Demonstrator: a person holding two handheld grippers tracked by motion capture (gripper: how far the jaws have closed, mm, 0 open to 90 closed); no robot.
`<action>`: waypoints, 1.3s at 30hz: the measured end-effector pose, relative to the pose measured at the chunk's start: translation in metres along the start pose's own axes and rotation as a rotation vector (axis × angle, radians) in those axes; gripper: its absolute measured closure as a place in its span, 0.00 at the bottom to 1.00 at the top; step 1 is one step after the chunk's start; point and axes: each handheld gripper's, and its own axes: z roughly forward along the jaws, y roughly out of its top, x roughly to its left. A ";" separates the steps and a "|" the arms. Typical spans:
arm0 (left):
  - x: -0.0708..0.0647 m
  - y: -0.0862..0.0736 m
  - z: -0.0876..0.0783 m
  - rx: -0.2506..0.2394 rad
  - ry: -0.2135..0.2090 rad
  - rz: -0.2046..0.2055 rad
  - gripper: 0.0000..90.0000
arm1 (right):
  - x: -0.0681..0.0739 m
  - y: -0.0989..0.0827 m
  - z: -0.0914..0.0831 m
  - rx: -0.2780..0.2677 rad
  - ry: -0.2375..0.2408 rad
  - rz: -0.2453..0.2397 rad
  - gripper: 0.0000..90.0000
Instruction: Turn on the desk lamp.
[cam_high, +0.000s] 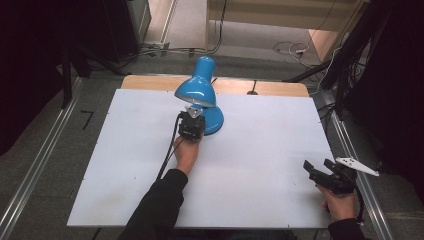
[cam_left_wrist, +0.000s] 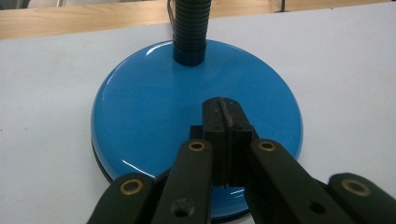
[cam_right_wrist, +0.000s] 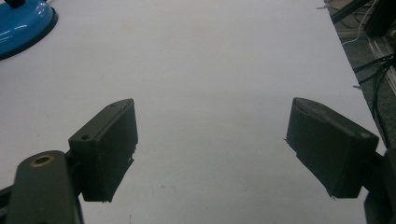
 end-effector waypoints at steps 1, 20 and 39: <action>0.000 0.000 0.000 -0.001 0.001 -0.001 1.00 | 0.000 0.000 0.000 0.000 0.000 -0.002 0.17; -0.001 -0.009 -0.006 -0.016 -0.026 -0.031 1.00 | -0.001 -0.001 -0.002 -0.003 0.001 0.001 0.17; 0.002 -0.005 -0.018 -0.045 -0.020 -0.020 1.00 | -0.003 0.000 -0.002 -0.005 -0.001 0.015 0.17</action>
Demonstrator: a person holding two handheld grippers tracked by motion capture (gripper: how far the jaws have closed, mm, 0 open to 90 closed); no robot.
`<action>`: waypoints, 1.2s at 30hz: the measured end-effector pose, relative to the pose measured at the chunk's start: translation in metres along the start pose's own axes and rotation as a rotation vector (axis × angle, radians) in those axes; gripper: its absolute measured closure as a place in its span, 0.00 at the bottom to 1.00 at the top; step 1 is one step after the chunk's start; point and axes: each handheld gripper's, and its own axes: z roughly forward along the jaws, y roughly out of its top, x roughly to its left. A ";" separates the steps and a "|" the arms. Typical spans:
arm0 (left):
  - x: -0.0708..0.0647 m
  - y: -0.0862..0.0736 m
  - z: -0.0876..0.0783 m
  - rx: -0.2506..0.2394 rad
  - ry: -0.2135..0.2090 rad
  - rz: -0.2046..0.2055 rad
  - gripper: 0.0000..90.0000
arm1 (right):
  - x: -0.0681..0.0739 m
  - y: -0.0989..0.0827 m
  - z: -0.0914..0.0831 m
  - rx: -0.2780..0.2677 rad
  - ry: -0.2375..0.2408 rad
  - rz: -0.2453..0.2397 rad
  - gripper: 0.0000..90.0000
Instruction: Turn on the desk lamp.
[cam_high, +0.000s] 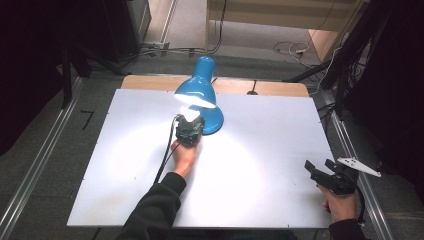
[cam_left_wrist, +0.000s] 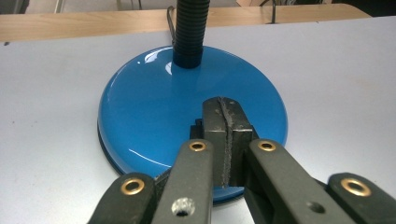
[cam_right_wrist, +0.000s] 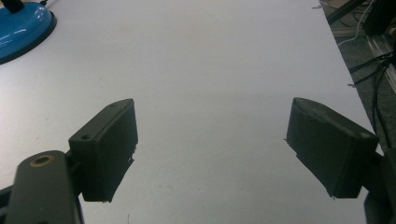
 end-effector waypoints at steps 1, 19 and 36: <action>0.000 0.000 -0.001 0.003 0.001 -0.002 1.00 | 0.000 0.000 0.000 0.000 0.000 0.000 0.17; 0.009 -0.003 -0.030 -0.013 -0.004 -0.014 0.51 | 0.001 0.000 0.000 0.002 -0.003 0.002 0.17; 0.030 -0.016 -0.060 -0.011 -0.002 -0.027 0.39 | 0.002 -0.001 -0.001 0.001 -0.009 -0.006 0.17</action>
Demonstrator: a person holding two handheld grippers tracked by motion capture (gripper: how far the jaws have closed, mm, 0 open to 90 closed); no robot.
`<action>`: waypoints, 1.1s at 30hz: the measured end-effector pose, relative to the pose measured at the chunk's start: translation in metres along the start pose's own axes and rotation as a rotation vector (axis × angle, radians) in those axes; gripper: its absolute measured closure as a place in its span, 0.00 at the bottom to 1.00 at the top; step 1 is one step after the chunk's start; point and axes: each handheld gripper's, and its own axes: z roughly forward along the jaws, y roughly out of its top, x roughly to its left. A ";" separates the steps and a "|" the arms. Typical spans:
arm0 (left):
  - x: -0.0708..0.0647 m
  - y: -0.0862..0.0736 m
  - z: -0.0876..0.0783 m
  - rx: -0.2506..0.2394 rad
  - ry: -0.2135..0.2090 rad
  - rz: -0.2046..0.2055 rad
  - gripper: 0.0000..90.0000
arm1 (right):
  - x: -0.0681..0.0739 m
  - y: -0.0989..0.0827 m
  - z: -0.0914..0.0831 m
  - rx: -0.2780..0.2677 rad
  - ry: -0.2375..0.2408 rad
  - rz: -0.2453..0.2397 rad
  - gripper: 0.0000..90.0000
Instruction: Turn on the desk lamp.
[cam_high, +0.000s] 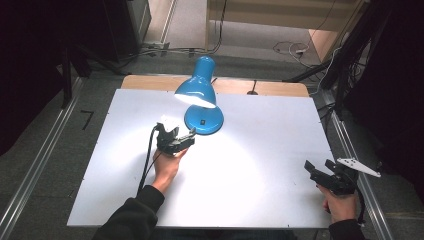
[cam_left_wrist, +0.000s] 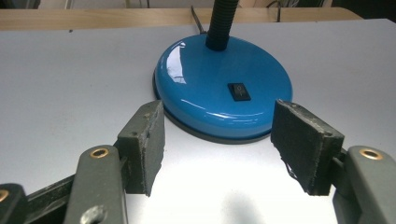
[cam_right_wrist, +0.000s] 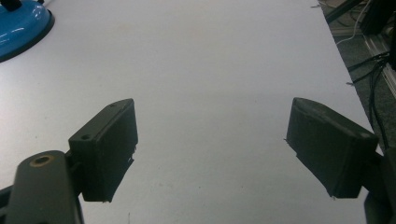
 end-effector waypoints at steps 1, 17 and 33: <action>0.001 -0.001 -0.002 -0.001 -0.002 0.000 0.39 | 0.000 0.000 0.000 0.001 0.000 -0.001 0.17; 0.023 -0.016 -0.027 0.009 0.048 0.018 0.34 | 0.001 -0.001 -0.002 0.000 -0.004 -0.004 0.17; 0.051 -0.029 -0.073 -0.003 0.067 -0.024 0.34 | 0.002 -0.001 -0.002 0.005 -0.008 0.003 0.17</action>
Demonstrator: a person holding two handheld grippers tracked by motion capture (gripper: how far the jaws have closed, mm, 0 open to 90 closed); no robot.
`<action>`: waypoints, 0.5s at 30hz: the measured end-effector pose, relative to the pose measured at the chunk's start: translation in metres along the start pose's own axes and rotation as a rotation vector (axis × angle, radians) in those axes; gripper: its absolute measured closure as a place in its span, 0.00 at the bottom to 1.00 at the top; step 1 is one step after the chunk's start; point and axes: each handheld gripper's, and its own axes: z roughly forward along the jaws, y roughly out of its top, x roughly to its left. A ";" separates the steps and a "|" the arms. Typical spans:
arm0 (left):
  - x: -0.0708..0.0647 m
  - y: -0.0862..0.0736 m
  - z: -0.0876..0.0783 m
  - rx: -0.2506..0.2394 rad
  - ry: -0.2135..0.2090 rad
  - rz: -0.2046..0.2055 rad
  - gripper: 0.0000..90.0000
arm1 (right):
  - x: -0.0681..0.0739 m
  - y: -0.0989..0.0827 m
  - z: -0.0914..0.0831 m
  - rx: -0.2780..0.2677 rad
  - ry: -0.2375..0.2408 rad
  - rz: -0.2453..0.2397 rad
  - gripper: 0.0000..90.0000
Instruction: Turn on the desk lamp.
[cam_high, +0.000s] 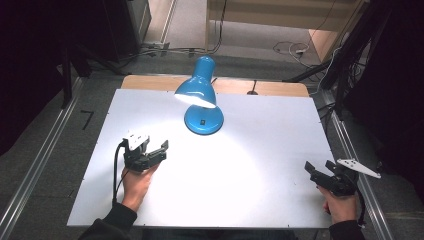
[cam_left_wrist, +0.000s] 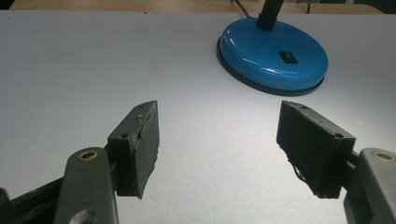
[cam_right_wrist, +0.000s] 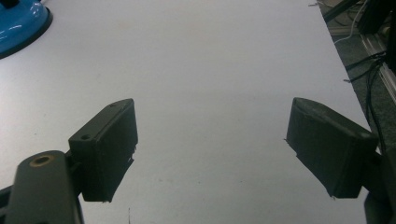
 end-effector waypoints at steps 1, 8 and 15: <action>0.002 -0.001 -0.002 0.000 0.003 0.000 0.34 | 0.000 0.000 0.000 0.001 -0.001 0.001 0.17; 0.011 -0.008 -0.013 0.007 0.044 0.031 0.34 | 0.002 0.000 0.001 0.003 0.001 -0.011 0.17; 0.020 -0.011 -0.022 0.003 0.058 0.019 0.34 | 0.003 -0.001 0.001 0.008 0.001 -0.006 0.17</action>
